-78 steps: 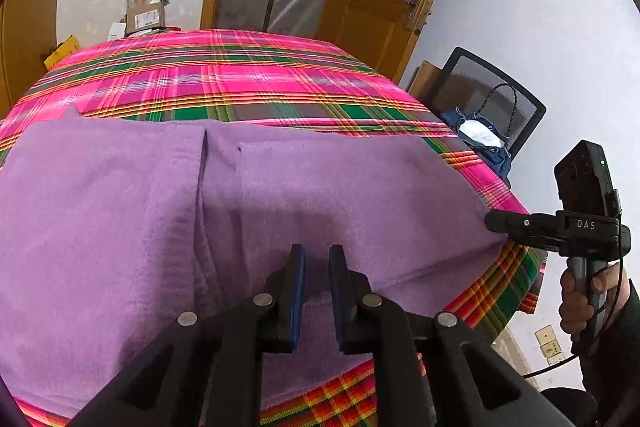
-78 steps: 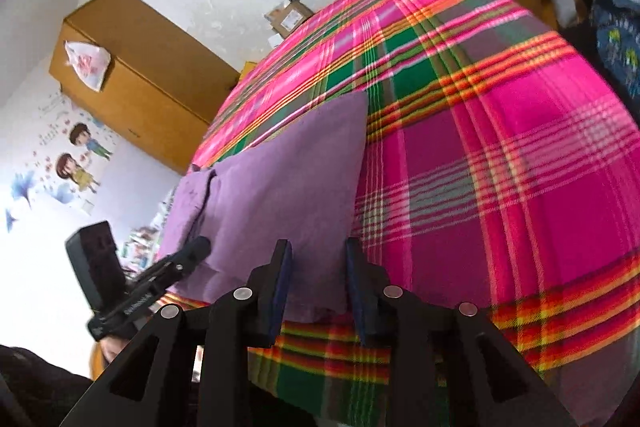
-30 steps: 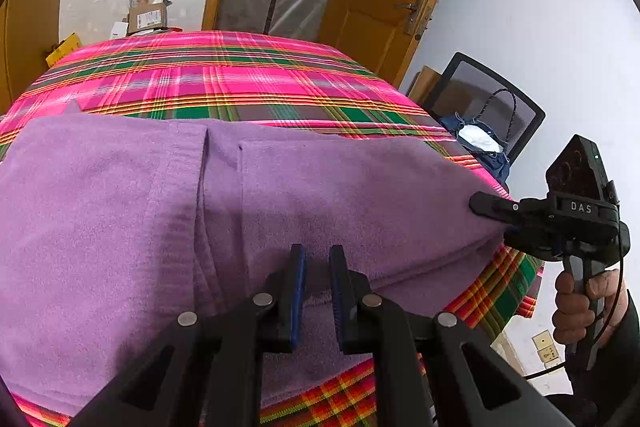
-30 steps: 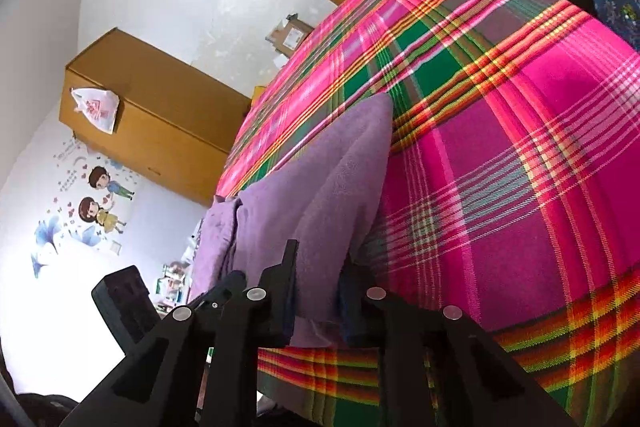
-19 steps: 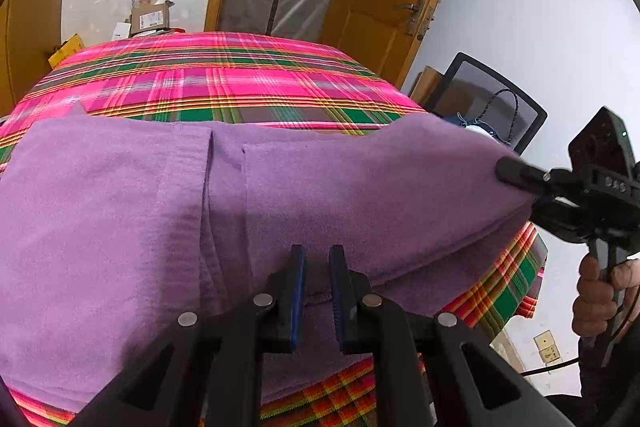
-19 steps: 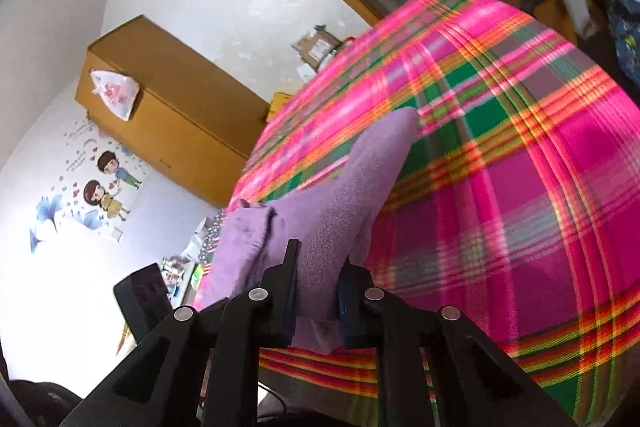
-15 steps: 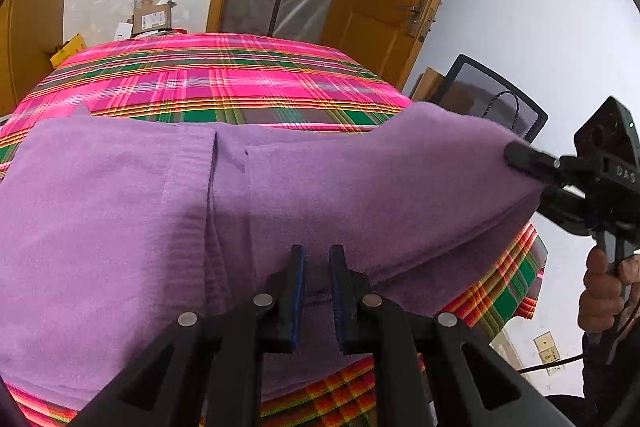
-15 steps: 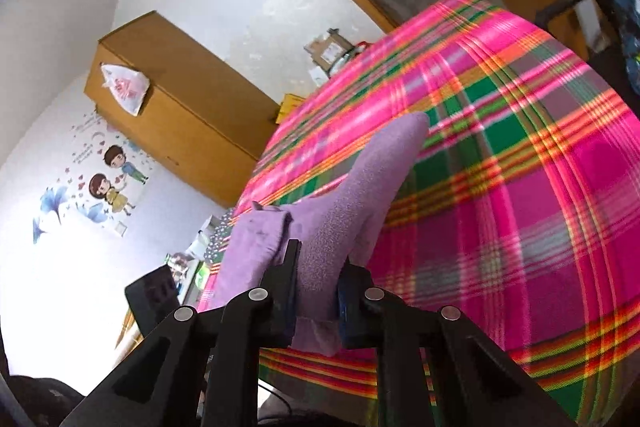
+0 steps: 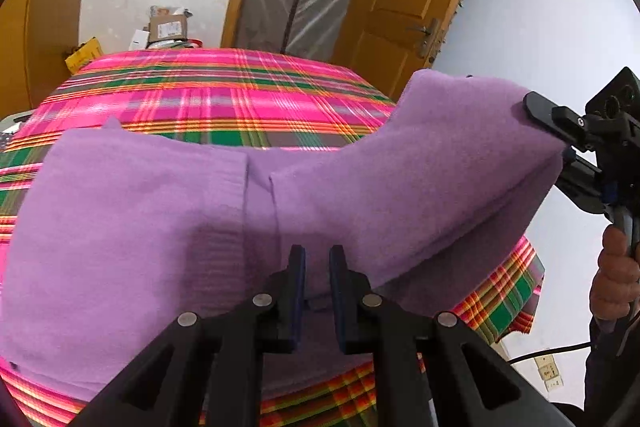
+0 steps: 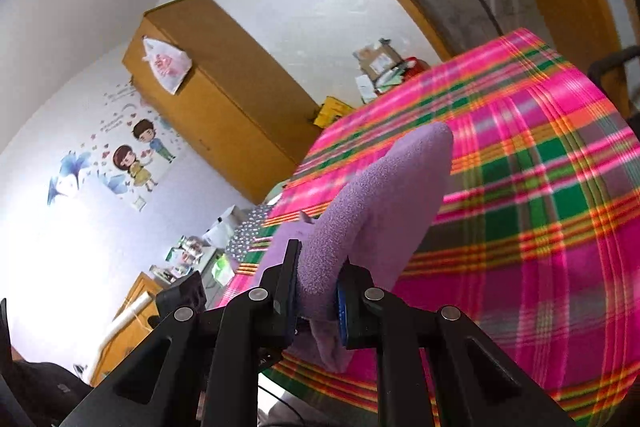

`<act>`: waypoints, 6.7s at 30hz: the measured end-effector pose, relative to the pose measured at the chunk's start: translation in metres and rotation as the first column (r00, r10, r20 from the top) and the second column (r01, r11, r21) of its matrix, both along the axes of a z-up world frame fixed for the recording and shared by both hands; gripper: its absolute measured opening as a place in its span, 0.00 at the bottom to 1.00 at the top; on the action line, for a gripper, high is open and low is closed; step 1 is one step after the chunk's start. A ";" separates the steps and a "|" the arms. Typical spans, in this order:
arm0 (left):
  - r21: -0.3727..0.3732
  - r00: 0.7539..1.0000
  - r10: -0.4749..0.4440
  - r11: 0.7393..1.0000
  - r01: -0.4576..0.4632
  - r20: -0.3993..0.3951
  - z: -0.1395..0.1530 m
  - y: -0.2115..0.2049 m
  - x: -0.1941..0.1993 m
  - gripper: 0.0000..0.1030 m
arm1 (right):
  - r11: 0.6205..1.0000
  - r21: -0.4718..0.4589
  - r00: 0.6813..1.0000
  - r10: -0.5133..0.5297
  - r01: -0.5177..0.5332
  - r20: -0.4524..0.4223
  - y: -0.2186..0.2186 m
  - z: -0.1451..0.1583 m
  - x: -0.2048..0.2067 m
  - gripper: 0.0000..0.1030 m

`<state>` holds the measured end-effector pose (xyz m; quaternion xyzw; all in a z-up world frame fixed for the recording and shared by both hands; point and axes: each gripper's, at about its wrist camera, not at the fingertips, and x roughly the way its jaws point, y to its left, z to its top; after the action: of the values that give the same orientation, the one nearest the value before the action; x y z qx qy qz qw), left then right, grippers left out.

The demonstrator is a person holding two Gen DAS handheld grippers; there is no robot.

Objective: Fold clothes

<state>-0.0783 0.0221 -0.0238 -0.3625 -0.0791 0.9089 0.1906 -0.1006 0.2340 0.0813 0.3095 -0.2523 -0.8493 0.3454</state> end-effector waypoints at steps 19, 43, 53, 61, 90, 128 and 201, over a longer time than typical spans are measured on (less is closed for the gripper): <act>0.040 0.993 0.115 0.993 -0.115 -0.003 0.006 -0.044 0.004 0.12 | 0.980 0.065 0.977 0.192 -0.186 -0.092 -0.092 0.045 -0.019 0.15; 0.048 0.932 0.362 0.931 -0.362 0.018 0.002 -0.142 0.026 0.12 | 0.897 0.172 0.912 0.409 -0.407 0.023 -0.238 0.014 -0.058 0.16; -0.018 0.863 0.504 0.864 -0.504 0.037 -0.003 -0.181 0.043 0.12 | 0.851 0.292 0.899 0.427 -0.436 0.098 -0.294 -0.028 -0.067 0.19; -0.029 0.831 0.554 0.832 -0.553 0.051 -0.007 -0.201 0.050 0.12 | 0.807 0.354 0.880 0.451 -0.472 0.146 -0.330 -0.052 -0.067 0.30; -0.087 0.783 0.622 0.780 -0.619 0.013 -0.002 -0.221 0.068 0.12 | 0.829 0.351 0.889 0.458 -0.435 0.020 -0.331 -0.020 -0.034 0.44; 0.269 0.908 0.385 0.868 -0.417 0.163 -0.031 -0.204 0.034 0.14 | 0.945 0.253 0.978 0.190 -0.205 0.086 -0.196 -0.047 -0.054 0.44; 0.071 0.959 0.264 0.960 -0.272 0.103 0.008 -0.189 -0.079 0.20 | 0.972 0.229 0.992 0.024 -0.053 0.127 -0.138 -0.089 -0.099 0.31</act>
<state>-0.1570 -0.1667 -0.0159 -0.3818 -0.1746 0.9043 0.0772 -0.2000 0.0961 -0.0077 0.4042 -0.1664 -0.8454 0.3070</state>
